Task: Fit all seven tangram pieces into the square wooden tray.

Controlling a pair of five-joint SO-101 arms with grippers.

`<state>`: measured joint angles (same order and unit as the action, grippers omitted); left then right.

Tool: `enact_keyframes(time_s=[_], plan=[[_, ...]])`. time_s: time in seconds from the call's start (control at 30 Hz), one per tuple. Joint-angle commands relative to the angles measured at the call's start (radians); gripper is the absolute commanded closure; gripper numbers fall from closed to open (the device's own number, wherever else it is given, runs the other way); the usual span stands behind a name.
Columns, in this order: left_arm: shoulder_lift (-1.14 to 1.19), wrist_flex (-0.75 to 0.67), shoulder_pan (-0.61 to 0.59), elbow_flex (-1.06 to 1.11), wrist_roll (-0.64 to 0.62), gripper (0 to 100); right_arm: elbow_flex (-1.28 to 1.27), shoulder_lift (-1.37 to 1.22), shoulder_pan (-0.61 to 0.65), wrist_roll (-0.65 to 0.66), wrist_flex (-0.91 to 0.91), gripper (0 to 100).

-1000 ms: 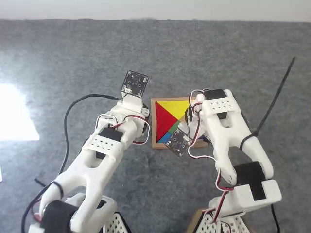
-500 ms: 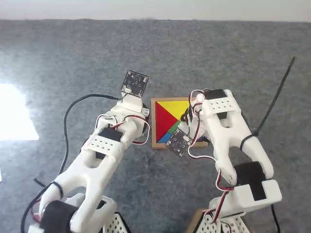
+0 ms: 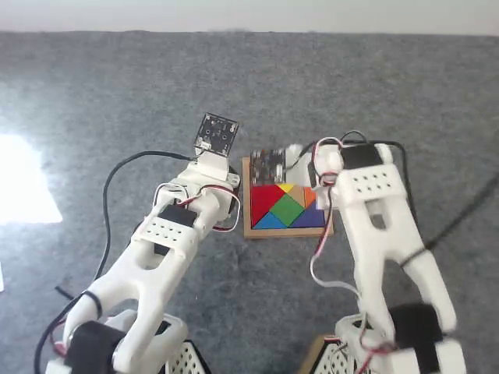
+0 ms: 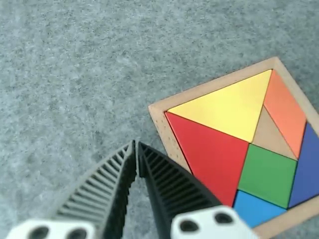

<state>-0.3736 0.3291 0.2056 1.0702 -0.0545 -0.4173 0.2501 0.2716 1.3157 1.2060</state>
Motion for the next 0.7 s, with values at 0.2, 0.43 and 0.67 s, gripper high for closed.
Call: enact_keyframes(time_s=[0.2,0.43,0.67], plan=[[-0.072,-0.021,-0.048,-0.010,0.009,99,-0.107,0.378,-0.002,-0.540,0.024,89.4],[-0.313,-0.023,-0.049,0.101,0.009,99,-0.308,0.579,-0.004,-0.666,0.016,89.4],[-0.554,-0.023,-0.048,0.208,0.009,99,-0.433,0.745,-0.002,-0.798,0.019,89.4]])
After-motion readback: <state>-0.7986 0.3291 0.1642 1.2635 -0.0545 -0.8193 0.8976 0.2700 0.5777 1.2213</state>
